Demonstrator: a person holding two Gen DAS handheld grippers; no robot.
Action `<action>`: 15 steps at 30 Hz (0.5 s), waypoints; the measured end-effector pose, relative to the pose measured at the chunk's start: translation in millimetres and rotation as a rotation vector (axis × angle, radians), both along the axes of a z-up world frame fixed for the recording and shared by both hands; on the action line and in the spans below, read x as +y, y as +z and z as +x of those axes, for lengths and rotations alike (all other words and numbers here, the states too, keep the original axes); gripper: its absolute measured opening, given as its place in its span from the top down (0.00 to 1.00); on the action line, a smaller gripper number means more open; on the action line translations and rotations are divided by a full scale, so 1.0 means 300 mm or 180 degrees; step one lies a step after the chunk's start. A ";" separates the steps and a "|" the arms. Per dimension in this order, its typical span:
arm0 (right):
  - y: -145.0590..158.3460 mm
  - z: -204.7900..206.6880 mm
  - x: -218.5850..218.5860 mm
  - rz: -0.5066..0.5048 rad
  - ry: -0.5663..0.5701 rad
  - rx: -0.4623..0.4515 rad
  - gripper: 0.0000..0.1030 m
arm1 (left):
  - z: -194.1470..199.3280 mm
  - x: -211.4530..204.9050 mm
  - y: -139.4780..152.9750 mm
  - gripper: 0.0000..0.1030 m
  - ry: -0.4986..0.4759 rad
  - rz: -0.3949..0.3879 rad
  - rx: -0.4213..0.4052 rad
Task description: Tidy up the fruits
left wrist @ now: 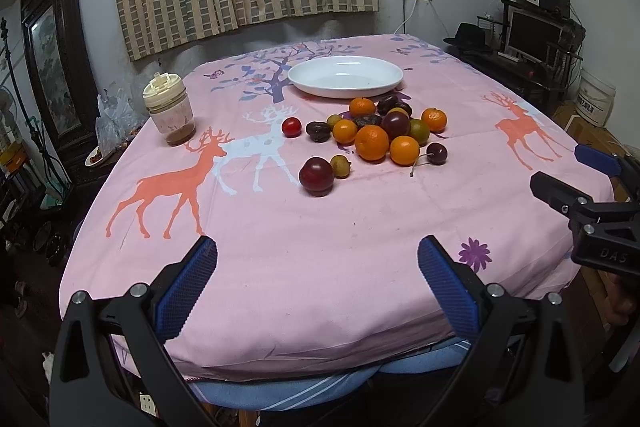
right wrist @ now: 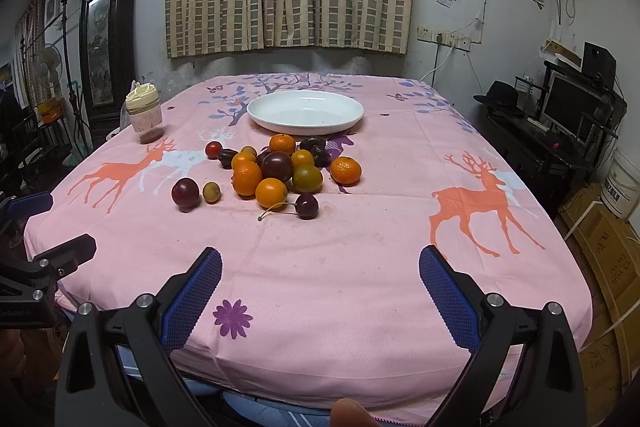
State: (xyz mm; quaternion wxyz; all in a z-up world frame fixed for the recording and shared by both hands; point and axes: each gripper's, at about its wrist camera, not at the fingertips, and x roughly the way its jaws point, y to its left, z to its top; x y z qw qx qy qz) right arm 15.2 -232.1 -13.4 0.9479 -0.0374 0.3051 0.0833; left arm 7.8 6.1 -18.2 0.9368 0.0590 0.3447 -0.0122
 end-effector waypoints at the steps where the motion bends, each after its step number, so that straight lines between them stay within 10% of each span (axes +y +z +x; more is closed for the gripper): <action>1: 0.000 -0.001 0.000 0.0001 0.0005 -0.0001 0.04 | 0.001 -0.004 0.004 0.04 0.0004 0.0004 0.0002; 15: 0.000 -0.001 -0.003 -0.0006 0.0005 0.0000 0.04 | 0.001 -0.002 -0.001 0.04 0.0007 0.0001 0.0025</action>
